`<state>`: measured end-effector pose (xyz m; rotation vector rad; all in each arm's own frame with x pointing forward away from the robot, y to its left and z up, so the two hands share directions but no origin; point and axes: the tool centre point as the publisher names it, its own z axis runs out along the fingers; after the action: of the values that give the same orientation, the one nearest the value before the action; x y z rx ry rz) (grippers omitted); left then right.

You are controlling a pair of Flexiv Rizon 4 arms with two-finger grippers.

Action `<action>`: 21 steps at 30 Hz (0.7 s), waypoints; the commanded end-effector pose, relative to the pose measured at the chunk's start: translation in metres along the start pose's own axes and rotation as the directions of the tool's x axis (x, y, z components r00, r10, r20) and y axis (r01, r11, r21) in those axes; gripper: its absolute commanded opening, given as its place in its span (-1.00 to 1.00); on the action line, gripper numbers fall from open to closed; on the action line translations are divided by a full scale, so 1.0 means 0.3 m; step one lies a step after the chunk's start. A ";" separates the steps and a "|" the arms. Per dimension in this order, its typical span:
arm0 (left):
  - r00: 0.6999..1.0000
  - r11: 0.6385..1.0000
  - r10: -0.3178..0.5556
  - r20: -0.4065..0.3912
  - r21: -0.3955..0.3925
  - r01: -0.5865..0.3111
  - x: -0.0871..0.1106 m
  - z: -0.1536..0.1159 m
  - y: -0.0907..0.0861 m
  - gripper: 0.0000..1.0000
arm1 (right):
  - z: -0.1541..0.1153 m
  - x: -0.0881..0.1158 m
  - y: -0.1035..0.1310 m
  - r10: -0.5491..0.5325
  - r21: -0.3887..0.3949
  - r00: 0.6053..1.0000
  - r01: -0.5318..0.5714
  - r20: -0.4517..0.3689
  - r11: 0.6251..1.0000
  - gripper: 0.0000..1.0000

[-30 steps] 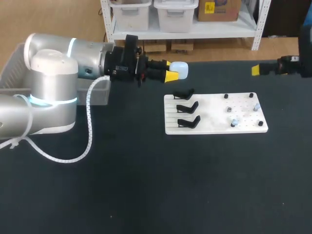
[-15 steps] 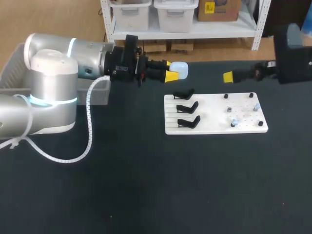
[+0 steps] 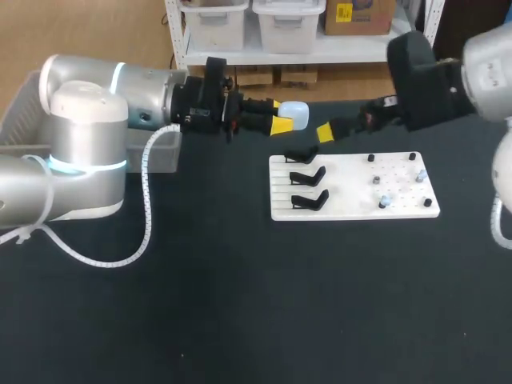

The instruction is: Pick up each earbud case from the left stands, insert the matching earbuds, close the lid, and place the case in the box.

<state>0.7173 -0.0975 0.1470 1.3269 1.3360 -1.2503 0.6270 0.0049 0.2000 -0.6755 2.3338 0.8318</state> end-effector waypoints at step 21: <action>1.000 1.000 0.000 -0.001 0.000 0.000 0.000 0.001 0.001 -1.00 | 0.179 -0.071 -0.072 0.070 0.074 0.996 -0.065 -0.057 0.995 1.00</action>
<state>0.7173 -0.0975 0.1470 1.3269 1.3360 -1.2503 0.6706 0.0300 0.1725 -0.6064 2.4354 0.7732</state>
